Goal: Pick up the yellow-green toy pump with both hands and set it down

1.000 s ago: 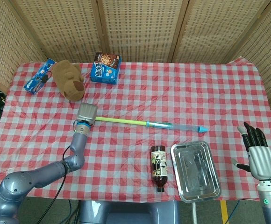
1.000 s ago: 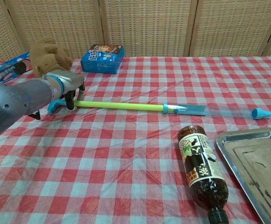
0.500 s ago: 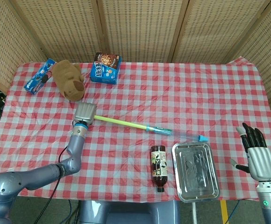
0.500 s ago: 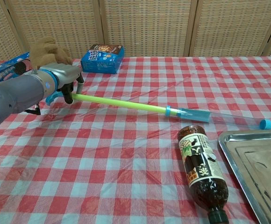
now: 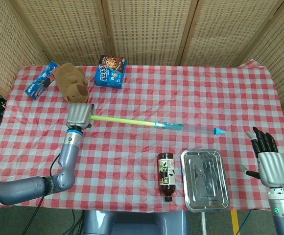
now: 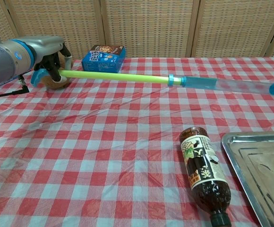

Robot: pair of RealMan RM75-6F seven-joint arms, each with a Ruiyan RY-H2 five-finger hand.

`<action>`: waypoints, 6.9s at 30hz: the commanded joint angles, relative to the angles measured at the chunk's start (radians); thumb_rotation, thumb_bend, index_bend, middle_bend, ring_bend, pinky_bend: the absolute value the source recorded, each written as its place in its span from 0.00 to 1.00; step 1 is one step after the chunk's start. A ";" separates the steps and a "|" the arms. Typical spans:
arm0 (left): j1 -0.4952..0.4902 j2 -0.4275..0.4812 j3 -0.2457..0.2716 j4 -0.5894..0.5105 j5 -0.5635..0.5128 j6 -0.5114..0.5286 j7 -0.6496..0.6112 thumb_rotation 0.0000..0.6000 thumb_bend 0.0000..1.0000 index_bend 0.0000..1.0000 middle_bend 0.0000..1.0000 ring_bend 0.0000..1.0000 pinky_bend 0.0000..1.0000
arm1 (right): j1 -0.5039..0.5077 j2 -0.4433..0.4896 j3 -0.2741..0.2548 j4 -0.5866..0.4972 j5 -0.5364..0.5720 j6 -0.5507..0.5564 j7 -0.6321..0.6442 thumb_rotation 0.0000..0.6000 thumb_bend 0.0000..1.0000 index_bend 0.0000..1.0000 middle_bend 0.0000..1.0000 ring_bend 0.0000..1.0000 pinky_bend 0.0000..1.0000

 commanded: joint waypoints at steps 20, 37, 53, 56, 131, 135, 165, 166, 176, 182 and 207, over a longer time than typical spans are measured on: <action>0.028 0.127 -0.031 -0.265 -0.096 0.184 0.061 1.00 0.65 0.87 0.91 0.85 0.75 | 0.118 0.044 0.120 -0.284 0.116 -0.082 -0.387 1.00 0.15 0.39 0.96 0.94 0.55; 0.019 0.131 -0.075 -0.289 -0.163 0.211 0.023 1.00 0.66 0.87 0.93 0.86 0.77 | 0.135 0.034 0.113 -0.327 0.234 -0.133 -0.429 1.00 0.15 0.40 0.97 0.95 0.55; -0.003 0.095 -0.090 -0.285 -0.190 0.255 0.021 1.00 0.66 0.87 0.93 0.86 0.77 | 0.164 0.014 0.092 -0.381 0.294 -0.182 -0.467 1.00 0.17 0.42 0.98 0.95 0.55; -0.005 0.087 -0.090 -0.281 -0.192 0.255 0.018 1.00 0.66 0.87 0.93 0.86 0.77 | 0.172 0.003 0.091 -0.381 0.303 -0.185 -0.482 1.00 0.17 0.42 0.98 0.95 0.55; 0.012 0.173 -0.063 -0.407 -0.232 0.238 -0.033 1.00 0.66 0.87 0.93 0.86 0.77 | 0.251 -0.102 0.105 -0.293 0.425 -0.150 -0.541 1.00 0.44 0.56 1.00 0.99 0.55; 0.010 0.170 -0.064 -0.417 -0.223 0.245 -0.039 1.00 0.66 0.87 0.93 0.86 0.77 | 0.258 -0.113 0.100 -0.303 0.400 -0.141 -0.554 1.00 0.44 0.56 1.00 0.99 0.55; -0.101 -0.001 -0.116 -0.370 -0.255 0.281 -0.004 1.00 0.66 0.86 0.93 0.86 0.77 | 0.342 -0.159 0.103 -0.293 0.324 -0.192 -0.617 1.00 0.43 0.57 1.00 0.99 0.55; -0.105 -0.006 -0.119 -0.362 -0.257 0.275 -0.004 1.00 0.66 0.86 0.93 0.86 0.77 | 0.346 -0.161 0.105 -0.290 0.326 -0.195 -0.620 1.00 0.43 0.57 1.00 0.99 0.55; -0.132 -0.037 -0.140 -0.308 -0.276 0.211 -0.017 1.00 0.66 0.86 0.93 0.86 0.77 | 0.376 -0.178 0.111 -0.278 0.327 -0.217 -0.625 1.00 0.43 0.57 1.00 0.99 0.55; -0.143 -0.051 -0.147 -0.291 -0.287 0.172 -0.036 1.00 0.66 0.86 0.93 0.86 0.77 | 0.388 -0.184 0.104 -0.282 0.312 -0.226 -0.623 1.00 0.43 0.57 1.00 0.99 0.55; -0.159 -0.057 -0.139 -0.308 -0.269 0.169 -0.070 1.00 0.66 0.85 0.93 0.86 0.77 | 0.401 -0.196 0.086 -0.288 0.302 -0.230 -0.622 1.00 0.42 0.57 1.00 0.99 0.55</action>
